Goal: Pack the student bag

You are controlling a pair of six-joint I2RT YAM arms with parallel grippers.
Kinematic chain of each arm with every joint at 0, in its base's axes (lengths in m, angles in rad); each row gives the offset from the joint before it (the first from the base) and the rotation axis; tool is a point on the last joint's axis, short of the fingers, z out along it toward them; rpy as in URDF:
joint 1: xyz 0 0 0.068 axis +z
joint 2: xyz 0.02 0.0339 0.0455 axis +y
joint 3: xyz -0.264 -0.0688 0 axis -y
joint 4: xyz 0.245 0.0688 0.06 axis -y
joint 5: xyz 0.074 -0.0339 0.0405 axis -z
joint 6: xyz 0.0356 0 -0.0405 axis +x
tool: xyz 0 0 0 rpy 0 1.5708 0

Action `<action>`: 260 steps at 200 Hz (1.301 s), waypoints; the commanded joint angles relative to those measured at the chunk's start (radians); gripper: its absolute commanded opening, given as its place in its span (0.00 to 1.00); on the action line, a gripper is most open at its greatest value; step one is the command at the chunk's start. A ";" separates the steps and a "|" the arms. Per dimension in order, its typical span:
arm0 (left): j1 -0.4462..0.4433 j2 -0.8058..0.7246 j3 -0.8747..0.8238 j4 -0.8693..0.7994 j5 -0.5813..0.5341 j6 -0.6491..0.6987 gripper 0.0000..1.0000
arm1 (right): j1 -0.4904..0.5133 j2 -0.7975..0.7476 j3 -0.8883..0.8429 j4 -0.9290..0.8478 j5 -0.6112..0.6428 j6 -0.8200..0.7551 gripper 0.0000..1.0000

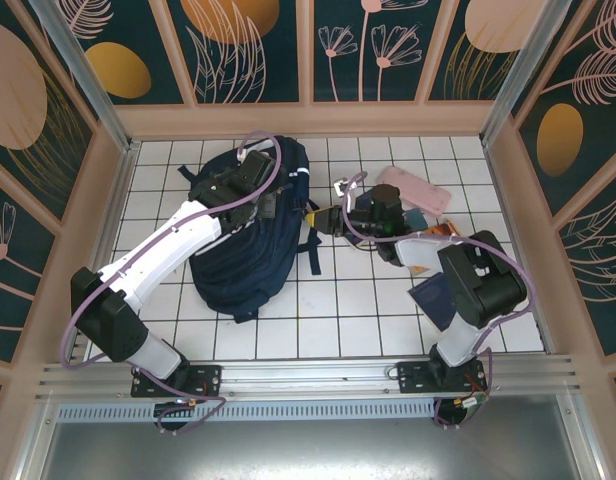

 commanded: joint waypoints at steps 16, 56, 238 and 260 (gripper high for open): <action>-0.001 -0.017 0.070 0.094 -0.009 -0.008 0.00 | 0.010 0.053 0.070 0.005 -0.073 -0.046 0.33; -0.002 -0.026 0.069 0.090 0.001 -0.007 0.00 | 0.010 0.094 0.109 -0.051 -0.074 -0.132 0.36; 0.000 -0.062 0.057 0.075 -0.004 0.092 0.00 | 0.033 0.065 0.110 -0.169 0.079 -0.719 0.25; -0.001 -0.058 0.056 0.076 -0.002 0.093 0.00 | 0.034 0.070 0.132 -0.198 0.080 -0.737 0.28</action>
